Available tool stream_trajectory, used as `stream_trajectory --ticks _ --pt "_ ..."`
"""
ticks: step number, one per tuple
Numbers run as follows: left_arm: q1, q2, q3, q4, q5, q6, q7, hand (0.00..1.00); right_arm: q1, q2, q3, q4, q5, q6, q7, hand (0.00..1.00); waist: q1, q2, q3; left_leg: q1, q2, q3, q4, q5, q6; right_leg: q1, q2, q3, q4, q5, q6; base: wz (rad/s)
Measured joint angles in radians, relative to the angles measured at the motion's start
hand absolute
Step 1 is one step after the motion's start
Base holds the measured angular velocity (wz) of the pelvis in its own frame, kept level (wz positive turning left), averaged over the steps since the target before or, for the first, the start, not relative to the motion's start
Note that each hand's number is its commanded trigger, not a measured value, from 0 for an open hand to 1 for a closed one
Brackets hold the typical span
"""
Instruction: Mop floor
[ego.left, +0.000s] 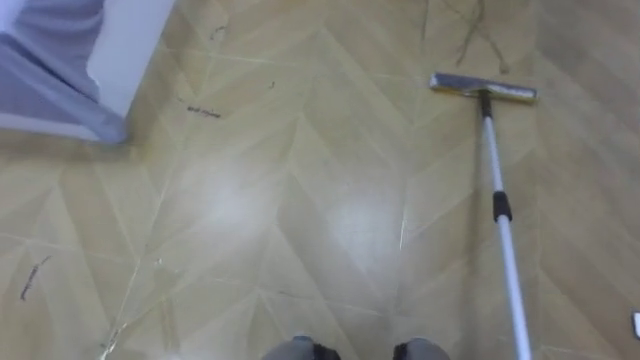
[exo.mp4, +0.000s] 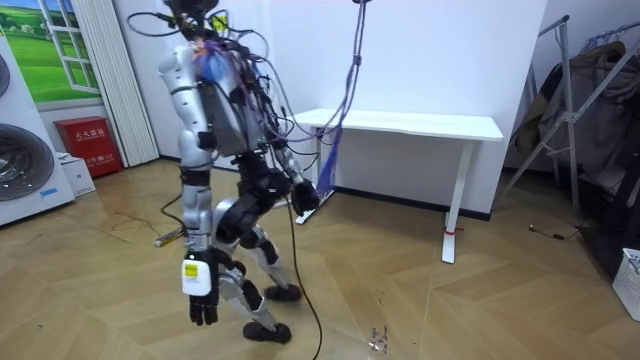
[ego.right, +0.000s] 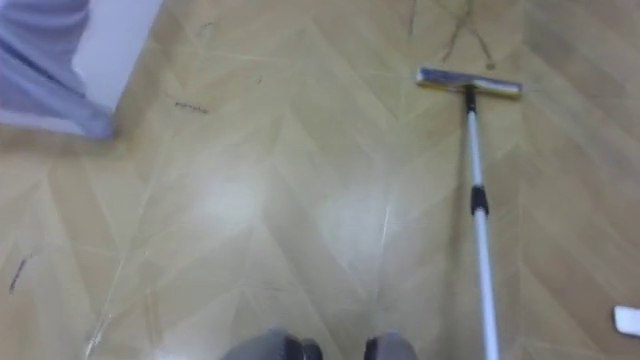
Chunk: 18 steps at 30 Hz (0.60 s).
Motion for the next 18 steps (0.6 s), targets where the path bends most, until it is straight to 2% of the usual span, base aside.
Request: stream_trajectory --ticks 1,2,3,4,5,6,7,8,9,10,11,12,13,14,15,16,17,18 --pt "0.000 -0.007 -0.001 -0.002 -0.001 0.002 0.002 0.00 -0.001 0.012 -0.001 -0.001 -0.003 0.003 -0.004 1.00 -0.005 -0.001 0.0006 0.026 0.000 0.000 -0.018 -0.011 -0.007 -0.006 0.006 -0.013 -0.118 0.010 -0.017 -0.11" --pt "0.000 -0.011 0.000 -0.002 -0.003 0.004 0.004 0.00 -0.003 0.014 -0.002 -0.001 -0.007 0.010 -0.008 1.00 -0.006 -0.002 0.0008 0.042 0.000 0.000 -0.025 -0.019 -0.009 -0.004 0.008 -0.023 -0.167 0.020 -0.027 -0.10" --pt "0.001 -0.021 0.000 0.000 -0.003 0.013 0.018 0.00 -0.016 0.016 -0.015 -0.003 -0.017 0.028 -0.024 1.00 -0.006 -0.004 0.0020 0.081 0.000 0.000 -0.030 -0.042 -0.019 0.009 0.010 -0.047 -0.250 0.040 -0.053 -0.04" --pt "0.003 -0.024 -0.001 0.002 -0.018 0.021 0.033 0.00 -0.025 0.014 -0.019 -0.003 -0.022 0.040 -0.042 1.00 -0.007 -0.009 0.0044 0.122 0.002 -0.001 -0.024 -0.076 -0.030 0.031 0.012 -0.063 -0.256 0.065 -0.071 0.00" --pt "0.004 -0.024 -0.004 0.003 -0.021 0.024 0.040 0.00 -0.031 0.013 -0.021 -0.003 -0.022 0.044 -0.050 1.00 -0.006 -0.017 0.0069 0.136 0.004 -0.003 -0.015 -0.088 -0.039 0.043 0.015 -0.065 -0.242 0.062 -0.066 -0.03" --pt "0.002 -0.019 -0.007 -0.003 -0.024 0.029 0.051 0.00 -0.069 0.009 -0.028 -0.004 -0.029 0.061 -0.066 1.00 0.002 -0.021 0.0088 0.139 0.015 -0.002 0.055 -0.092 -0.054 0.058 0.019 -0.062 -0.207 0.031 -0.087 -0.19" --pt "0.000 -0.015 -0.008 -0.004 -0.027 0.029 0.068 0.00 -0.121 0.000 -0.034 0.000 -0.037 0.076 -0.082 1.00 0.015 -0.028 0.0139 0.106 0.041 -0.003 0.172 -0.068 -0.091 0.071 0.039 -0.063 -0.174 -0.003 -0.099 -0.31" --pt "0.002 -0.013 -0.008 -0.004 -0.038 0.028 0.079 0.00 -0.145 -0.005 -0.036 0.000 -0.040 0.080 -0.090 1.00 0.025 -0.029 0.0134 0.086 0.055 -0.007 0.240 -0.047 -0.104 0.076 0.051 -0.062 -0.157 -0.018 -0.103 -0.42" --pt "0.003 -0.010 -0.007 -0.013 -0.064 0.030 0.100 0.00 -0.196 -0.018 -0.037 -0.003 -0.042 0.079 -0.095 1.00 0.042 -0.036 0.0160 0.042 0.072 -0.018 0.365 0.015 -0.112 0.086 0.069 -0.058 -0.124 -0.050 -0.108 -0.32" --pt "0.004 -0.009 -0.008 -0.024 -0.068 0.031 0.109 0.00 -0.222 -0.026 -0.036 -0.006 -0.042 0.079 -0.095 1.00 0.049 -0.043 0.0163 0.017 0.073 -0.027 0.416 0.056 -0.120 0.087 0.075 -0.053 -0.110 -0.068 -0.113 -0.27" --pt "0.007 -0.006 -0.012 -0.042 -0.079 0.033 0.122 0.00 -0.280 -0.042 -0.029 -0.016 -0.032 0.078 -0.095 1.00 0.055 -0.070 0.0281 -0.033 0.072 -0.046 0.499 0.133 -0.141 0.091 0.085 -0.041 -0.091 -0.094 -0.119 -0.15" --pt "0.005 -0.005 -0.015 -0.056 -0.080 0.027 0.124 0.00 -0.325 -0.060 -0.023 -0.034 -0.009 0.070 -0.092 1.00 0.071 -0.075 0.0265 -0.087 0.073 -0.065 0.512 0.122 -0.141 0.096 0.095 -0.033 -0.088 -0.106 -0.120 -0.17" --pt "0.007 -0.002 -0.015 -0.064 -0.081 0.026 0.124 0.00 -0.365 -0.068 -0.007 -0.037 0.010 0.050 -0.084 1.00 0.077 -0.094 0.0343 -0.139 0.072 -0.075 0.467 0.098 -0.140 0.106 0.095 -0.033 -0.090 -0.115 -0.126 -0.11" --pt "0.009 0.000 -0.014 -0.064 -0.081 0.026 0.124 0.00 -0.387 -0.068 -0.007 -0.036 0.019 0.042 -0.077 1.00 0.079 -0.093 0.0311 -0.164 0.072 -0.076 0.419 0.083 -0.145 0.116 0.095 -0.031 -0.094 -0.121 -0.126 0.00" --pt "0.010 0.001 -0.015 -0.061 -0.081 0.024 0.123 0.00 -0.414 -0.070 -0.008 -0.037 0.038 0.035 -0.060 1.00 0.082 -0.100 0.0319 -0.197 0.071 -0.082 0.287 0.073 -0.146 0.140 0.096 -0.032 -0.114 -0.129 -0.123 0.06" --pt "0.014 0.001 -0.015 -0.059 -0.080 0.020 0.117 0.00 -0.417 -0.069 -0.015 -0.038 0.050 0.026 -0.047 1.00 0.086 -0.100 0.0309 -0.207 0.072 -0.085 0.120 0.088 -0.149 0.179 0.094 -0.038 -0.145 -0.142 -0.115 0.09" --pt "0.018 0.003 -0.015 -0.060 -0.080 0.019 0.113 0.00 -0.412 -0.068 -0.019 -0.038 0.055 0.026 -0.039 1.00 0.086 -0.101 0.0315 -0.210 0.072 -0.083 0.063 0.123 -0.129 0.200 0.092 -0.038 -0.155 -0.151 -0.111 0.18" --pt "0.026 0.005 -0.014 -0.061 -0.079 0.017 0.098 0.00 -0.385 -0.069 -0.018 -0.036 0.076 0.026 -0.023 1.00 0.079 -0.101 0.0237 -0.207 0.063 -0.078 0.032 0.166 -0.099 0.236 0.080 -0.039 -0.170 -0.174 -0.095 0.47"
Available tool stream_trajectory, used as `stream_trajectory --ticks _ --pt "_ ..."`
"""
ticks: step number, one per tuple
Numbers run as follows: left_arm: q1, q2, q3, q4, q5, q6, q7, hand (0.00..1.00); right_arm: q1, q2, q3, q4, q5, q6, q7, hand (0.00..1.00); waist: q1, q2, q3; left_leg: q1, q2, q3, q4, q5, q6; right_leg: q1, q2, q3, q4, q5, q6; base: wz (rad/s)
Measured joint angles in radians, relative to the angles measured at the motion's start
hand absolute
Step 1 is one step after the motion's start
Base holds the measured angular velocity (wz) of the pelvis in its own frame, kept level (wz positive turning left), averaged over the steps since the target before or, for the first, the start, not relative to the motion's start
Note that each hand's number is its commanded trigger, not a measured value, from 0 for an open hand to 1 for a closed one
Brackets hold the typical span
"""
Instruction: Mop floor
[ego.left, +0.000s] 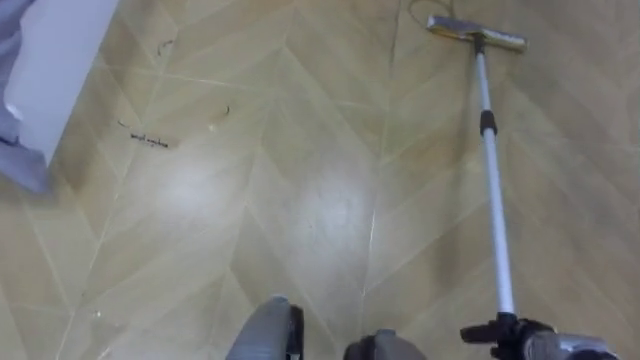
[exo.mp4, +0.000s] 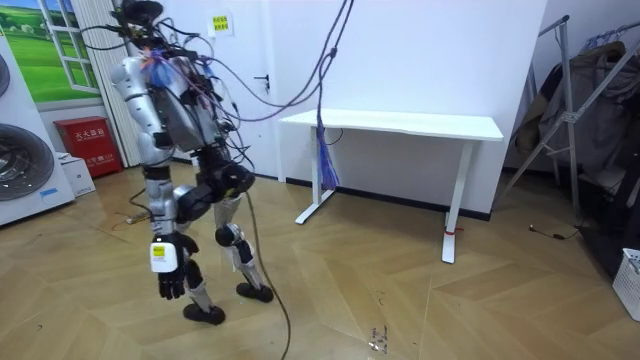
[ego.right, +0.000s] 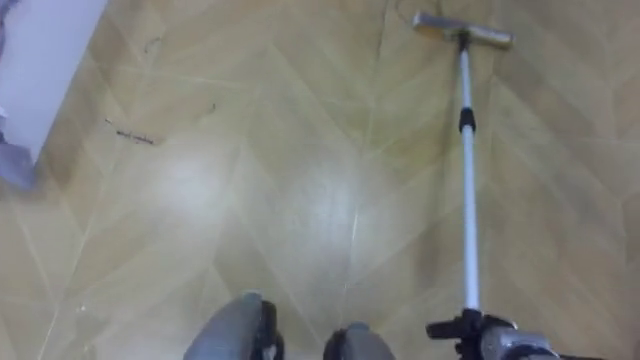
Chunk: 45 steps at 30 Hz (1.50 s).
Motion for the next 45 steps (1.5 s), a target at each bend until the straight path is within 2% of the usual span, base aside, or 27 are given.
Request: stream_trajectory --ticks 3,4,5,6,7,8,11,15,16,18,20,21,22,23,24,25,27,30,31,32,34,35,36,37,39,41,45 --pt "-0.012 0.000 0.009 -0.007 0.021 -0.007 -0.038 0.00 0.122 -0.024 0.005 0.010 0.034 -0.009 0.036 1.00 -0.013 0.011 -0.0072 0.060 -0.043 0.024 -0.005 -0.044 0.070 0.043 -0.042 0.006 0.032 -0.015 0.034 0.51" --pt "-0.015 -0.002 0.008 -0.009 0.033 -0.007 -0.040 0.00 0.168 -0.037 0.020 0.033 0.031 -0.010 0.040 1.00 -0.017 0.021 -0.0132 0.085 -0.063 0.032 -0.005 -0.069 0.083 0.038 -0.063 0.008 0.089 0.005 0.070 0.32" --pt "-0.015 -0.004 0.009 -0.010 0.031 -0.009 -0.040 0.00 0.195 -0.044 0.021 0.042 0.028 -0.011 0.039 1.00 -0.019 0.028 -0.0176 0.095 -0.071 0.033 -0.004 -0.081 0.089 0.029 -0.070 0.011 0.125 0.024 0.086 0.24" --pt "-0.015 -0.007 0.009 -0.020 0.031 -0.012 -0.040 0.00 0.254 -0.058 0.029 0.042 0.018 -0.011 0.032 1.00 -0.019 0.049 -0.0257 0.115 -0.084 0.032 -0.003 -0.104 0.098 0.003 -0.074 0.024 0.201 0.081 0.096 0.10" --pt "-0.019 -0.007 0.009 -0.029 0.030 -0.013 -0.039 0.00 0.302 -0.061 0.040 0.043 0.016 -0.011 0.012 1.00 -0.022 0.071 -0.0254 0.138 -0.093 0.022 -0.004 -0.126 0.104 -0.029 -0.073 0.036 0.280 0.157 0.104 0.06" --pt "-0.022 -0.006 0.007 -0.028 0.031 -0.015 -0.039 0.00 0.325 -0.058 0.045 0.042 0.016 -0.011 0.004 1.00 -0.030 0.078 -0.0253 0.150 -0.099 0.019 -0.006 -0.134 0.108 -0.047 -0.074 0.037 0.314 0.175 0.104 -0.07" --pt "-0.022 -0.003 0.008 -0.027 0.033 -0.026 -0.032 0.00 0.382 -0.027 0.045 0.032 0.006 -0.011 -0.024 1.00 -0.047 0.103 -0.0228 0.196 -0.099 0.016 -0.028 -0.161 0.109 -0.177 -0.056 0.063 0.313 0.149 0.101 -0.23" --pt "-0.012 -0.014 0.006 -0.025 0.032 -0.013 -0.032 0.00 0.402 0.022 0.038 0.007 -0.016 0.012 -0.034 1.00 -0.089 0.101 -0.0207 0.298 -0.096 0.010 -0.096 -0.189 0.084 -0.218 -0.058 0.047 -0.094 0.204 0.072 -0.03" --pt "-0.008 -0.018 0.006 -0.017 0.021 -0.007 -0.032 0.00 0.401 0.023 0.032 0.006 -0.025 0.021 -0.034 1.00 -0.089 0.100 -0.0198 0.334 -0.093 0.005 -0.095 -0.213 0.072 -0.195 -0.058 0.031 -0.127 0.244 0.066 -0.04" --pt "0.000 -0.015 0.007 -0.002 0.019 0.013 -0.028 0.00 0.379 0.021 0.016 0.004 -0.051 0.040 -0.036 1.00 -0.085 0.098 -0.0198 0.371 -0.077 -0.017 -0.075 -0.246 0.045 -0.154 -0.055 -0.002 -0.109 0.230 0.052 -0.04" --pt "-0.002 0.003 0.007 0.002 0.017 0.024 -0.012 0.00 0.314 0.016 0.009 0.027 -0.062 0.054 -0.036 1.00 -0.075 0.084 -0.0130 0.330 -0.058 -0.013 0.097 -0.225 -0.002 -0.140 -0.043 -0.011 -0.054 0.190 0.029 -0.14" --pt "-0.001 0.017 0.004 0.001 0.017 0.028 0.001 0.00 0.254 0.010 0.007 0.047 -0.091 0.061 -0.034 1.00 -0.058 0.061 -0.0054 0.274 -0.038 -0.010 0.260 -0.155 -0.035 -0.138 -0.034 -0.004 0.007 0.156 0.001 -0.29" --pt "0.003 0.024 0.003 -0.001 0.017 0.036 0.018 0.00 0.192 -0.004 0.008 0.049 -0.107 0.064 -0.031 1.00 -0.050 0.037 -0.0011 0.211 -0.028 -0.014 0.400 -0.051 -0.053 -0.136 -0.031 -0.001 0.057 0.115 -0.013 -0.23" --pt "0.003 0.025 -0.004 -0.005 0.015 0.039 0.026 0.00 0.162 -0.015 0.014 0.047 -0.110 0.063 -0.027 1.00 -0.047 0.031 -0.0006 0.178 -0.027 -0.016 0.460 0.005 -0.064 -0.135 -0.027 0.000 0.075 0.097 -0.017 -0.11" --pt "0.001 0.027 -0.024 -0.019 0.009 0.037 0.032 0.00 0.101 -0.041 0.022 0.039 -0.110 0.060 -0.020 1.00 -0.029 0.018 0.0010 0.117 -0.020 -0.025 0.540 0.042 -0.072 -0.135 -0.018 0.000 0.104 0.075 -0.022 -0.07" --pt "0.000 0.027 -0.025 -0.034 0.002 0.031 0.030 0.00 0.040 -0.055 0.027 0.032 -0.110 0.049 -0.021 1.00 -0.009 0.009 0.0051 0.052 -0.007 -0.029 0.561 0.038 -0.066 -0.132 -0.004 0.000 0.121 0.056 -0.028 -0.15" --pt "0.001 0.027 -0.024 -0.030 -0.002 0.023 0.026 0.00 -0.024 -0.057 0.030 0.006 -0.110 0.027 -0.019 1.00 0.019 -0.009 0.0153 -0.004 0.015 -0.029 0.472 0.007 -0.055 -0.101 0.014 -0.001 0.119 0.040 -0.038 -0.18" --pt "0.008 0.020 -0.024 -0.030 0.003 0.017 0.009 0.00 -0.054 -0.060 0.029 -0.017 -0.123 0.013 -0.010 1.00 0.033 -0.012 0.0146 0.005 0.027 -0.030 0.061 -0.001 -0.055 -0.009 0.014 -0.035 0.044 0.013 -0.026 0.25" --pt "0.008 0.024 -0.024 -0.022 0.002 0.017 -0.003 0.00 -0.038 -0.059 0.029 -0.023 -0.126 0.009 -0.013 1.00 0.027 -0.009 0.0119 0.015 0.024 -0.012 0.026 0.010 -0.019 0.021 0.000 -0.045 0.015 0.000 -0.011 0.48" --pt "0.003 0.023 -0.024 -0.016 0.002 0.019 -0.006 0.00 -0.022 -0.062 0.029 -0.024 -0.127 0.006 -0.014 1.00 0.025 -0.012 0.0081 0.027 0.022 0.000 0.015 0.006 -0.005 0.038 -0.008 -0.051 -0.002 -0.004 -0.002 0.53" --pt "-0.003 0.020 -0.026 -0.017 0.001 0.019 -0.019 0.00 0.054 -0.074 0.033 -0.018 -0.132 0.002 -0.016 1.00 0.022 0.018 0.0038 0.072 -0.014 -0.001 -0.001 -0.015 0.051 0.103 -0.041 -0.081 -0.036 -0.009 0.017 0.48" --pt "-0.008 0.018 -0.026 -0.011 0.002 0.019 -0.019 0.00 0.075 -0.077 0.043 -0.018 -0.134 0.001 -0.021 1.00 0.022 0.028 -0.0007 0.079 -0.026 -0.001 -0.002 -0.023 0.059 0.108 -0.050 -0.082 -0.028 -0.007 0.022 0.51" --pt "-0.019 0.015 -0.026 -0.005 0.002 0.019 -0.019 0.00 0.111 -0.081 0.049 0.007 -0.154 -0.007 -0.036 1.00 0.006 0.046 -0.0045 0.099 -0.052 0.003 -0.010 -0.036 0.075 0.113 -0.074 -0.081 0.010 0.001 0.037 0.59" --pt "-0.022 0.011 -0.024 -0.005 0.001 0.015 -0.019 0.00 0.140 -0.085 0.049 0.032 -0.177 -0.007 -0.058 1.00 -0.007 0.068 -0.0088 0.119 -0.079 0.006 -0.018 -0.049 0.089 0.107 -0.094 -0.078 0.060 0.020 0.072 0.56" --pt "-0.023 0.011 -0.021 -0.006 0.003 0.011 -0.019 0.00 0.197 -0.087 0.049 0.039 -0.189 -0.007 -0.092 1.00 -0.027 0.088 -0.0199 0.143 -0.109 0.011 -0.030 -0.069 0.107 0.078 -0.112 -0.044 0.148 0.063 0.100 0.40" --pt "-0.022 0.010 -0.020 -0.003 0.002 0.011 -0.017 0.00 0.243 -0.074 0.048 0.037 -0.189 -0.007 -0.120 1.00 -0.040 0.114 -0.0177 0.177 -0.133 -0.020 -0.033 -0.091 0.114 0.053 -0.105 -0.013 0.221 0.120 0.104 0.20" --pt "-0.013 0.008 -0.034 -0.005 0.026 0.015 -0.009 0.00 0.276 -0.020 0.046 0.035 -0.160 -0.014 -0.144 1.00 -0.080 0.120 -0.0162 0.226 -0.134 -0.039 -0.095 -0.095 0.113 -0.093 -0.084 0.015 0.108 0.119 0.105 0.03"
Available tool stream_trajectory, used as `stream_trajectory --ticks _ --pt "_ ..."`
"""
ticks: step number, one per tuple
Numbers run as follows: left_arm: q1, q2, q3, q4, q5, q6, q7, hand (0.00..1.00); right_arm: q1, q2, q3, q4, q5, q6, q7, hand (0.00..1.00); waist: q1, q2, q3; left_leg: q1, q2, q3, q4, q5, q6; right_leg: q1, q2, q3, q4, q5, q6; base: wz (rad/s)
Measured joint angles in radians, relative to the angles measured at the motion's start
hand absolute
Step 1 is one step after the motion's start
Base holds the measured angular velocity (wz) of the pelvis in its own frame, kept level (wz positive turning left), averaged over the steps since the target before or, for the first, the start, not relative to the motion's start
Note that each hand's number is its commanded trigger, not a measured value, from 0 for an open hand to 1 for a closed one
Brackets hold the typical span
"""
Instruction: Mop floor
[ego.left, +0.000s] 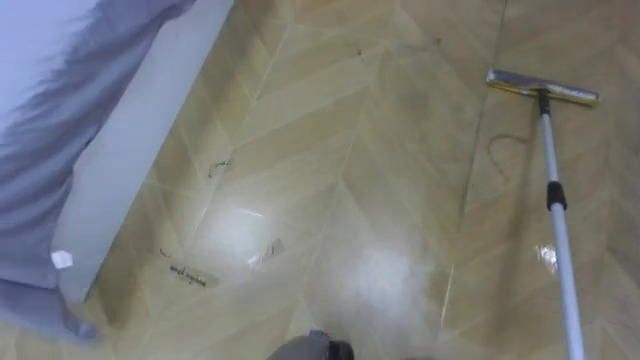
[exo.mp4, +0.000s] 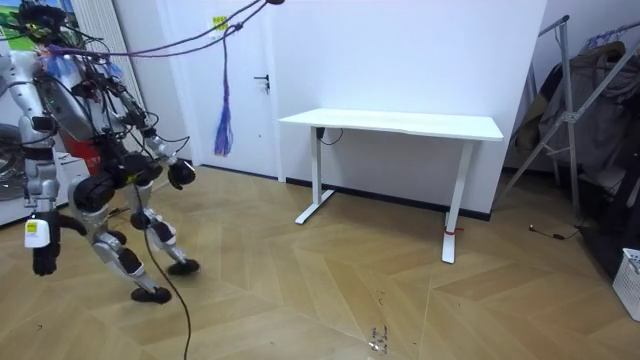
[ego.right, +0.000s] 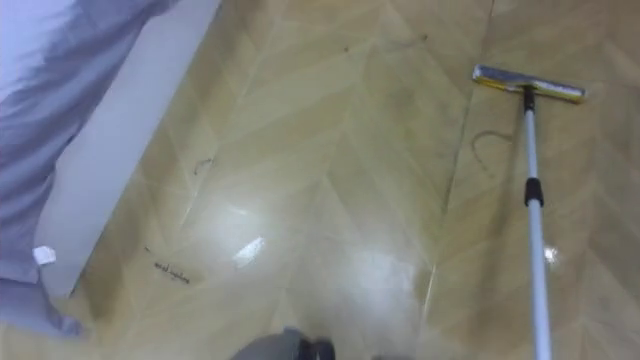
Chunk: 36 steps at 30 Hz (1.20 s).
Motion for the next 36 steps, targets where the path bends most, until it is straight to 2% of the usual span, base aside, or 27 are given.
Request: stream_trajectory --ticks 2,4,6,8,9,10,11,12,14,15,16,17,18,19,20,21,22,23,25,26,27,28,29,31,33,35,36 --pt "0.007 -0.004 0.000 -0.005 0.003 0.011 0.000 0.00 0.022 0.015 -0.002 -0.003 0.014 -0.001 0.001 1.00 -0.012 -0.006 0.0003 0.030 -0.001 -0.013 -0.018 -0.009 -0.011 -0.028 0.002 -0.005 -0.145 0.017 -0.018 0.16" --pt "0.019 -0.001 0.004 -0.010 0.002 0.035 0.000 0.00 0.067 0.037 -0.003 -0.005 0.040 0.000 0.004 1.00 -0.013 -0.028 -0.0086 0.074 0.001 -0.026 -0.013 -0.044 -0.033 -0.029 0.002 -0.025 -0.244 0.073 -0.052 0.18" --pt "0.026 -0.003 0.012 0.000 -0.005 0.049 0.000 0.00 0.106 0.050 -0.012 -0.011 0.045 0.002 0.005 1.00 -0.009 -0.033 -0.0121 0.107 0.012 -0.045 0.024 -0.083 -0.059 0.015 0.005 -0.053 -0.225 0.077 -0.062 0.17" --pt "0.026 -0.005 0.019 -0.001 -0.008 0.061 0.002 0.00 0.109 0.057 -0.027 -0.008 0.047 0.005 0.014 1.00 -0.010 -0.036 -0.0103 0.079 0.045 -0.011 0.160 -0.087 -0.094 0.034 0.016 -0.069 -0.174 0.033 -0.083 0.15" --pt "0.026 -0.008 0.019 -0.006 -0.018 0.062 0.015 0.00 0.095 0.056 -0.027 0.001 0.057 0.006 0.016 1.00 -0.006 -0.040 -0.0103 0.035 0.075 0.004 0.291 -0.052 -0.140 0.043 0.030 -0.068 -0.136 0.002 -0.097 -0.04" --pt "0.029 -0.010 0.017 -0.007 -0.030 0.063 0.031 0.00 0.070 0.055 -0.026 0.008 0.059 0.009 0.015 1.00 0.002 -0.048 -0.0076 -0.008 0.093 0.012 0.408 0.004 -0.163 0.052 0.037 -0.066 -0.097 -0.032 -0.109 -0.14" --pt "0.033 -0.010 0.016 -0.009 -0.030 0.063 0.036 0.00 0.051 0.054 -0.026 0.011 0.058 0.010 0.015 1.00 0.006 -0.063 -0.0038 -0.031 0.098 0.012 0.461 0.041 -0.168 0.054 0.038 -0.063 -0.079 -0.048 -0.116 -0.30" --pt "0.034 -0.011 0.016 -0.012 -0.034 0.062 0.040 0.00 0.009 0.047 -0.026 0.009 0.059 0.020 0.016 1.00 0.015 -0.072 -0.0024 -0.071 0.101 0.013 0.542 0.114 -0.173 0.056 0.043 -0.054 -0.052 -0.072 -0.127 -0.31" --pt "0.035 -0.010 0.018 -0.022 -0.048 0.053 0.042 0.00 -0.072 0.031 -0.026 0.008 0.077 0.035 0.020 1.00 0.028 -0.087 0.0034 -0.119 0.102 0.014 0.543 0.101 -0.155 0.057 0.054 -0.027 -0.032 -0.092 -0.126 -0.34" --pt "0.036 -0.009 0.022 -0.030 -0.047 0.039 0.042 0.00 -0.127 0.022 -0.029 -0.003 0.078 0.040 0.021 1.00 0.049 -0.097 0.0102 -0.149 0.109 0.017 0.470 0.070 -0.153 0.063 0.056 -0.017 -0.027 -0.094 -0.124 -0.36" --pt "0.037 -0.009 0.022 -0.033 -0.047 0.030 0.042 0.00 -0.175 0.013 -0.028 -0.015 0.093 0.040 0.023 1.00 0.056 -0.099 0.0123 -0.172 0.107 0.008 0.339 0.056 -0.157 0.079 0.059 -0.012 -0.034 -0.102 -0.120 -0.30" --pt "0.038 -0.008 0.022 -0.035 -0.047 0.025 0.040 0.00 -0.190 0.008 -0.029 -0.030 0.105 0.041 0.024 1.00 0.059 -0.100 0.0127 -0.177 0.108 0.004 0.257 0.057 -0.158 0.089 0.059 -0.011 -0.040 -0.108 -0.117 -0.10" --pt "0.041 -0.003 0.022 -0.049 -0.047 0.020 0.036 0.00 -0.220 -0.002 -0.031 -0.051 0.119 0.042 0.031 1.00 0.066 -0.100 0.0137 -0.180 0.110 -0.005 0.118 0.088 -0.146 0.114 0.057 -0.009 -0.048 -0.126 -0.108 0.00" --pt "0.044 0.007 0.022 -0.054 -0.047 0.013 0.032 0.00 -0.229 -0.001 -0.039 -0.072 0.132 0.044 0.036 1.00 0.070 -0.107 0.0081 -0.174 0.104 0.012 0.091 0.115 -0.140 0.136 0.043 0.003 -0.050 -0.149 -0.091 0.09" --pt "0.042 0.009 0.022 -0.054 -0.048 0.010 0.032 0.00 -0.230 -0.002 -0.044 -0.078 0.140 0.044 0.042 1.00 0.067 -0.112 0.0063 -0.161 0.101 0.025 0.088 0.109 -0.128 0.147 0.036 0.005 -0.056 -0.158 -0.079 0.23" --pt "0.036 0.009 0.020 -0.053 -0.047 0.006 0.029 0.00 -0.238 -0.005 -0.056 -0.077 0.156 0.044 0.050 1.00 0.068 -0.111 0.0079 -0.140 0.099 0.045 0.086 0.105 -0.103 0.171 0.022 0.001 -0.075 -0.168 -0.062 0.24" --pt "0.035 0.009 0.021 -0.054 -0.046 0.003 0.019 0.00 -0.235 -0.005 -0.065 -0.076 0.169 0.043 0.059 1.00 0.072 -0.111 0.0076 -0.121 0.089 0.057 0.087 0.086 -0.072 0.195 0.006 -0.001 -0.083 -0.174 -0.053 0.17" --pt "0.034 0.009 0.021 -0.053 -0.047 0.003 0.014 0.00 -0.233 -0.006 -0.064 -0.073 0.178 0.042 0.062 1.00 0.073 -0.111 0.0077 -0.112 0.083 0.061 0.087 0.077 -0.061 0.201 -0.001 -0.003 -0.077 -0.171 -0.048 0.12" --pt "0.029 0.010 0.022 -0.055 -0.044 -0.003 0.011 0.00 -0.186 -0.012 -0.064 -0.073 0.202 0.023 0.081 1.00 0.067 -0.100 0.0077 -0.086 0.052 0.062 0.091 0.042 -0.033 0.206 -0.032 -0.022 -0.014 -0.132 -0.011 0.22" --pt "0.029 0.010 0.022 -0.055 -0.044 -0.005 0.011 0.00 -0.170 -0.014 -0.064 -0.072 0.204 0.017 0.080 1.00 0.065 -0.094 0.0080 -0.078 0.047 0.061 0.091 0.033 -0.027 0.204 -0.035 -0.021 0.005 -0.114 -0.007 0.24" --pt "0.029 0.010 0.022 -0.055 -0.044 -0.007 0.010 0.00 -0.139 -0.017 -0.064 -0.065 0.212 0.010 0.080 1.00 0.064 -0.078 0.0123 -0.055 0.039 0.052 0.089 0.013 -0.018 0.197 -0.036 -0.017 0.043 -0.071 -0.004 0.12" --pt "0.027 0.010 0.022 -0.056 -0.043 -0.007 0.011 0.00 -0.106 -0.018 -0.063 -0.058 0.212 0.007 0.077 1.00 0.064 -0.060 0.0110 -0.038 0.038 0.044 0.089 -0.007 -0.011 0.177 -0.022 0.003 0.090 -0.021 0.002 0.06" --pt "0.026 0.010 0.023 -0.055 -0.043 -0.007 0.012 0.00 -0.090 -0.018 -0.063 -0.057 0.209 0.007 0.073 1.00 0.063 -0.051 0.0100 -0.034 0.038 0.038 0.088 -0.015 -0.008 0.162 -0.013 0.013 0.109 -0.005 0.007 0.00" --pt "0.009 0.009 0.024 -0.064 -0.043 -0.012 0.013 0.00 -0.039 -0.011 -0.065 -0.054 0.189 0.007 0.051 1.00 0.050 -0.027 0.0114 -0.019 0.033 0.024 0.055 -0.022 -0.003 0.066 0.016 0.033 0.100 -0.010 0.013 0.07" --pt "0.010 0.007 0.023 -0.073 -0.045 -0.015 0.016 0.00 0.000 0.006 -0.065 -0.054 0.166 0.007 0.026 1.00 0.041 -0.025 0.0104 0.019 0.032 0.024 0.012 -0.022 -0.003 0.015 0.029 0.034 -0.006 -0.010 0.012 0.00" --pt "0.014 -0.001 0.024 -0.071 -0.047 -0.015 0.019 0.00 0.034 0.026 -0.066 -0.042 0.143 0.007 0.010 1.00 0.024 -0.031 0.0091 0.082 0.026 0.023 -0.037 -0.022 -0.004 0.017 0.030 0.028 -0.177 0.018 -0.014 0.05" --pt "0.017 -0.007 0.024 -0.060 -0.047 -0.014 0.018 0.00 0.047 0.038 -0.066 -0.031 0.124 0.009 0.009 1.00 0.017 -0.038 0.0052 0.121 0.020 0.022 -0.061 -0.026 -0.010 0.023 0.030 0.019 -0.273 0.065 -0.035 0.09"
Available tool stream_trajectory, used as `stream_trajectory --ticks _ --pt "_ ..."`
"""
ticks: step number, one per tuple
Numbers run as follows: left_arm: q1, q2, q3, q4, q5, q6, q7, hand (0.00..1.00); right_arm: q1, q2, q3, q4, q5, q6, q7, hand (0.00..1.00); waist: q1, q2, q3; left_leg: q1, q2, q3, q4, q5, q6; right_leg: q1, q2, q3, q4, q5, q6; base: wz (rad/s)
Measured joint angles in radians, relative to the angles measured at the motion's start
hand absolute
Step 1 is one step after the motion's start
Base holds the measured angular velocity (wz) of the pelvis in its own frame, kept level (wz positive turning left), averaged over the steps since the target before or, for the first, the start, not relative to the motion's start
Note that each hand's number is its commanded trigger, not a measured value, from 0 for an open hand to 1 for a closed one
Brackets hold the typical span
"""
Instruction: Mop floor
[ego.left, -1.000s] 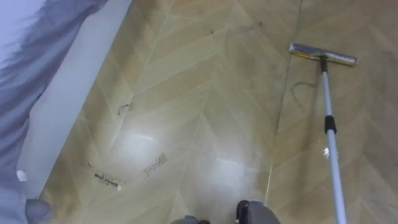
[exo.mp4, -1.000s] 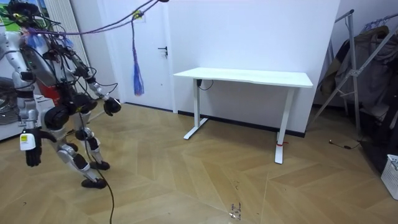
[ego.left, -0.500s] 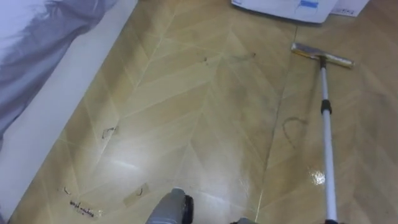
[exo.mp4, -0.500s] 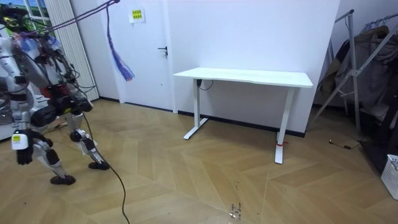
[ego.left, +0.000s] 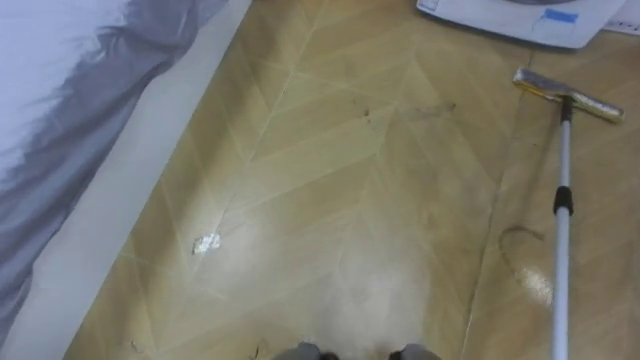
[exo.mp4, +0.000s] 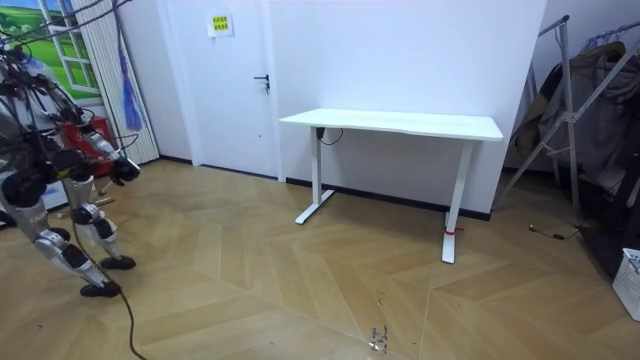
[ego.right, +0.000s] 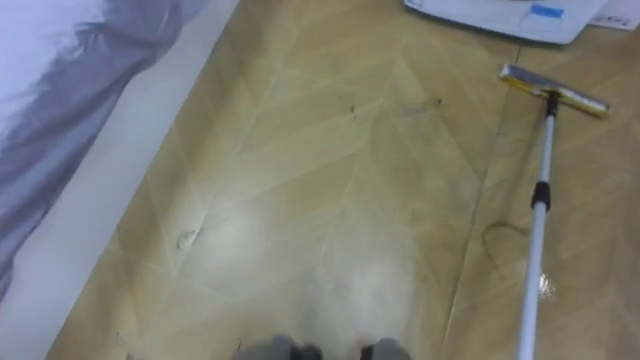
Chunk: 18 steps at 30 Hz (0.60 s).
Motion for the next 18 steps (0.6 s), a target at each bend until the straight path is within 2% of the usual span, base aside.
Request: stream_trajectory --ticks 1,2,4,7,8,10,11,12,14,16,18 --pt "-0.001 -0.006 0.002 0.009 -0.001 0.000 -0.002 0.00 0.017 0.008 0.000 0.000 -0.015 0.000 0.001 1.00 -0.010 -0.006 -0.0011 0.039 0.000 -0.005 -0.014 -0.012 -0.011 0.021 0.004 -0.005 -0.036 0.063 -0.012 0.10" --pt "-0.002 -0.007 0.002 0.012 -0.002 0.000 -0.003 0.00 0.027 0.013 0.000 0.000 -0.018 0.000 0.003 1.00 -0.013 -0.011 -0.0017 0.061 -0.001 -0.007 -0.021 -0.018 -0.018 0.041 0.005 -0.006 -0.040 0.088 -0.016 0.06" --pt "-0.003 -0.009 0.014 0.026 -0.022 -0.004 -0.005 0.00 0.045 0.031 -0.002 -0.001 -0.039 0.003 0.007 1.00 -0.027 -0.025 -0.0008 0.126 0.011 -0.020 -0.034 -0.034 -0.045 0.100 0.015 -0.026 -0.032 0.056 -0.036 0.08" --pt "-0.004 -0.021 0.070 0.041 -0.041 -0.010 -0.007 0.00 0.038 0.036 -0.010 0.001 -0.064 0.014 0.017 1.00 -0.030 -0.037 -0.0026 0.184 0.041 -0.011 -0.028 -0.038 -0.058 0.170 0.037 -0.033 -0.050 0.032 -0.060 0.01" --pt "-0.004 -0.022 0.074 0.049 -0.041 -0.011 -0.007 0.00 0.036 0.036 -0.010 0.002 -0.067 0.014 0.018 1.00 -0.031 -0.038 -0.0023 0.201 0.044 -0.009 -0.035 -0.035 -0.063 0.187 0.039 -0.035 -0.056 0.027 -0.062 0.04" --pt "0.001 -0.023 0.084 0.071 -0.042 -0.012 -0.007 0.00 0.030 0.035 -0.010 0.009 -0.069 0.014 0.028 1.00 -0.029 -0.041 -0.0033 0.291 0.052 -0.012 -0.113 -0.024 -0.081 0.265 0.052 -0.037 -0.107 0.028 -0.071 0.02" --pt "0.002 -0.023 0.086 0.080 -0.044 -0.013 -0.007 0.00 0.030 0.036 -0.010 0.008 -0.069 0.014 0.030 1.00 -0.028 -0.052 -0.0006 0.315 0.052 -0.016 -0.142 -0.019 -0.089 0.283 0.055 -0.037 -0.122 0.031 -0.073 0.00" --pt "0.001 -0.023 0.087 0.099 -0.049 -0.017 -0.007 0.00 0.030 0.036 -0.010 0.003 -0.069 0.014 0.037 1.00 -0.029 -0.040 -0.0098 0.361 0.053 -0.022 -0.203 -0.008 -0.101 0.316 0.061 -0.040 -0.156 0.040 -0.076 0.00" --pt "0.005 -0.021 0.087 0.104 -0.074 -0.018 -0.008 0.00 0.029 0.037 -0.010 -0.002 -0.069 0.013 0.048 1.00 -0.032 -0.046 -0.0103 0.421 0.055 -0.026 -0.285 0.018 -0.102 0.357 0.069 -0.043 -0.201 0.054 -0.080 0.02" --pt "0.018 -0.019 0.087 0.097 -0.078 -0.019 -0.024 0.00 0.033 0.039 -0.012 -0.002 -0.071 0.018 0.062 1.00 -0.038 -0.054 -0.0074 0.492 0.057 -0.027 -0.377 0.062 -0.109 0.420 0.071 -0.051 -0.265 0.072 -0.083 0.12" --pt "0.033 -0.017 0.090 0.095 -0.078 -0.019 -0.034 0.00 0.039 0.039 -0.012 -0.003 -0.077 0.022 0.065 1.00 -0.049 -0.049 -0.0095 0.537 0.069 -0.027 -0.422 0.078 -0.114 0.466 0.085 -0.051 -0.314 0.087 -0.086 0.01"
